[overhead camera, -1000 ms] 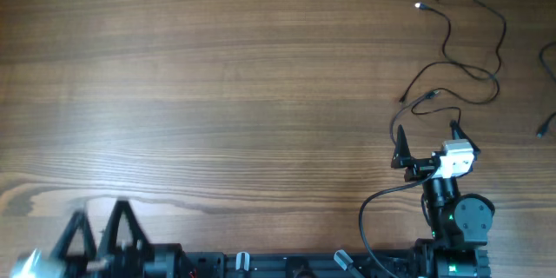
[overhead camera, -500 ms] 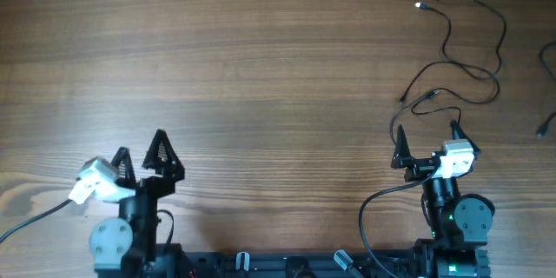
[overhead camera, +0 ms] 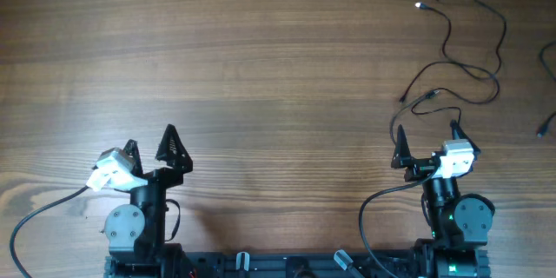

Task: Untangle cables

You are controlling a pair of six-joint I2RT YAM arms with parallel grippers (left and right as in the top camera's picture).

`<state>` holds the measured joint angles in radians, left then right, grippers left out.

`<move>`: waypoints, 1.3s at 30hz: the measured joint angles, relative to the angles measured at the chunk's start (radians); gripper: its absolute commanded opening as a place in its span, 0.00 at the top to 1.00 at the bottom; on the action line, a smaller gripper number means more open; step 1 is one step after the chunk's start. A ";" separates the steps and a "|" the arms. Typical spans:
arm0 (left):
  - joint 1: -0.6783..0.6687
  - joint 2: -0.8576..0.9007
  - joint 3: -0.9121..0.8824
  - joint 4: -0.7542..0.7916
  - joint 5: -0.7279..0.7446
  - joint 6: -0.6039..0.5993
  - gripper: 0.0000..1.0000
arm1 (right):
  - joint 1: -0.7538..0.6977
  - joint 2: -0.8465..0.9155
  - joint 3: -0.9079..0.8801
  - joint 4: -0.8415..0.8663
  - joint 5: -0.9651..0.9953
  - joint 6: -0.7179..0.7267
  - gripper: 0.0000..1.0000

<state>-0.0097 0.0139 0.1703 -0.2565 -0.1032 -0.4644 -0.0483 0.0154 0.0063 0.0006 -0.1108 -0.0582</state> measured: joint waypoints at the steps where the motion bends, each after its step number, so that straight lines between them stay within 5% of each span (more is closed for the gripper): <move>1: 0.000 0.000 -0.011 0.009 0.000 0.014 0.00 | 0.000 0.000 0.000 0.000 0.000 0.000 0.00; 7: 0.000 0.000 -0.140 0.174 0.034 0.076 0.00 | 0.000 0.000 0.000 0.000 0.000 0.000 0.00; 23: 0.000 0.074 -0.156 0.182 0.064 0.217 0.00 | 0.000 0.000 0.000 0.000 0.000 0.000 0.00; 39: 0.000 0.080 -0.156 0.183 0.155 0.484 0.00 | 0.000 0.000 0.000 0.000 0.000 0.000 0.00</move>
<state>-0.0097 0.0937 0.0139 -0.0731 0.0521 0.0200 -0.0483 0.0158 0.0063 0.0006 -0.1108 -0.0582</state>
